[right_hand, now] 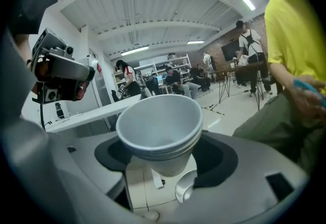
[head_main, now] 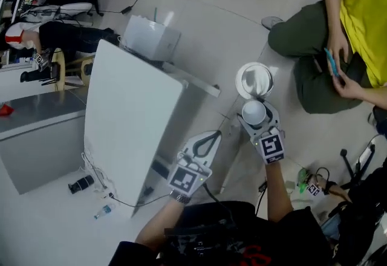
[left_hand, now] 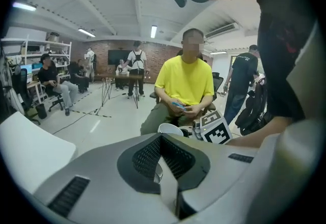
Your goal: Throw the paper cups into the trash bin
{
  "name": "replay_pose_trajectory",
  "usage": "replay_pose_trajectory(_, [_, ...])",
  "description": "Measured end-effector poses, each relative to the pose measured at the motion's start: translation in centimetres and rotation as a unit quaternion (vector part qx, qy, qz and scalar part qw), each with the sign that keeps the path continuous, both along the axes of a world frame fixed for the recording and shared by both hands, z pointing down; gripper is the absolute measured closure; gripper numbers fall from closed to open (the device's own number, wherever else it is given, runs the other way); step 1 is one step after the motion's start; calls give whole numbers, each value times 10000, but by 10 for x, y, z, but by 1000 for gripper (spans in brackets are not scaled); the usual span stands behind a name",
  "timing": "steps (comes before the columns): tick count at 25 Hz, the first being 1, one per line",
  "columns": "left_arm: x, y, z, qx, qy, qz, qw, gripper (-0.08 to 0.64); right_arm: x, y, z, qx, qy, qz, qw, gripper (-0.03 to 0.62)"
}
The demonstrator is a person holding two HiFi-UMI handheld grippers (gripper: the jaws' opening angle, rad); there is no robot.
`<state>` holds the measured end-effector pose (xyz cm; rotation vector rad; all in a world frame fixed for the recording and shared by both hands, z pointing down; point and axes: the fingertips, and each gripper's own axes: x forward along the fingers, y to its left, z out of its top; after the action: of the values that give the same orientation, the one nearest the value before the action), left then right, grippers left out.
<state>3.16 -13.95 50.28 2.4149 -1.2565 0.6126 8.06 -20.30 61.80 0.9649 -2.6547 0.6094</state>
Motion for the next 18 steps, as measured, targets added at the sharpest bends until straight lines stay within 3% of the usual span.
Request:
replay_pose_trajectory(12, [-19, -27, 192, -1153, 270, -309, 9925, 566, -7, -16, 151, -643, 378, 162, 9971, 242])
replay_pose_trajectory(18, [-21, -55, 270, -1479, 370, -374, 9876, 566, -15, -32, 218, -934, 620, 159, 9936, 242])
